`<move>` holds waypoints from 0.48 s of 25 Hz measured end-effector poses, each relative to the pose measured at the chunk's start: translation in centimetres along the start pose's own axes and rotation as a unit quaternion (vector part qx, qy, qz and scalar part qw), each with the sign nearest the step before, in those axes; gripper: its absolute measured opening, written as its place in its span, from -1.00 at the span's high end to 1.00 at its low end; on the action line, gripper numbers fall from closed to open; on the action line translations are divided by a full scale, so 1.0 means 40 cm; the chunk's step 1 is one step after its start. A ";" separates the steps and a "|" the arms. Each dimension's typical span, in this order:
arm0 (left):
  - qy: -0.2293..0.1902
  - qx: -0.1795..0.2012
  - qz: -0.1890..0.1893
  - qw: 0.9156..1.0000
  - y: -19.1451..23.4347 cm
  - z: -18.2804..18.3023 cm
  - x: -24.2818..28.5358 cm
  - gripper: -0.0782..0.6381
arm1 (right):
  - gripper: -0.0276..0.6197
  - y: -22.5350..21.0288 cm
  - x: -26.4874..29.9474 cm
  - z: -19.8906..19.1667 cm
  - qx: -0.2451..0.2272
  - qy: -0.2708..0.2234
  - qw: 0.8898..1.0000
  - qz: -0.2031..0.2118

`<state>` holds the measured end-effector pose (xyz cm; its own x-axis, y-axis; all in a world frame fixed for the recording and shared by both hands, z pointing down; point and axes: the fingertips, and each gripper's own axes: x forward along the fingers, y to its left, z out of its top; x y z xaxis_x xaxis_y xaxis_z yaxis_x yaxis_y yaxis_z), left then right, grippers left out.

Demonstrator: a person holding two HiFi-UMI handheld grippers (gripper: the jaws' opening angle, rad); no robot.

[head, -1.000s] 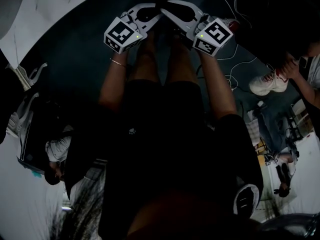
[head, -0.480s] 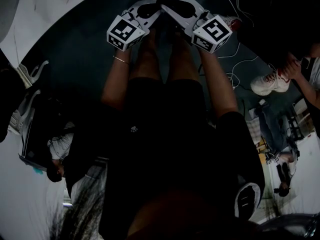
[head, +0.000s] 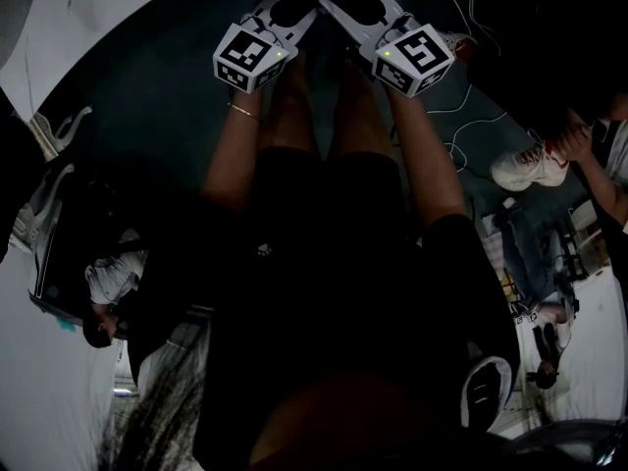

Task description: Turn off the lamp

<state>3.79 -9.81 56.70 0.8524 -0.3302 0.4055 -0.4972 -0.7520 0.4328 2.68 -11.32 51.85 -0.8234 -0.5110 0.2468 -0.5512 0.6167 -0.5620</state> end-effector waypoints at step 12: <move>-0.010 -0.024 0.042 0.999 0.038 0.003 -0.018 0.74 | 0.70 -0.026 0.015 -0.002 0.001 0.003 0.999 -0.034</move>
<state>2.42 -10.78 56.98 0.8104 -0.4024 0.4258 -0.5736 -0.6931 0.4366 2.75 -12.21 52.66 -0.7848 -0.5486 0.2883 -0.6056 0.5800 -0.5449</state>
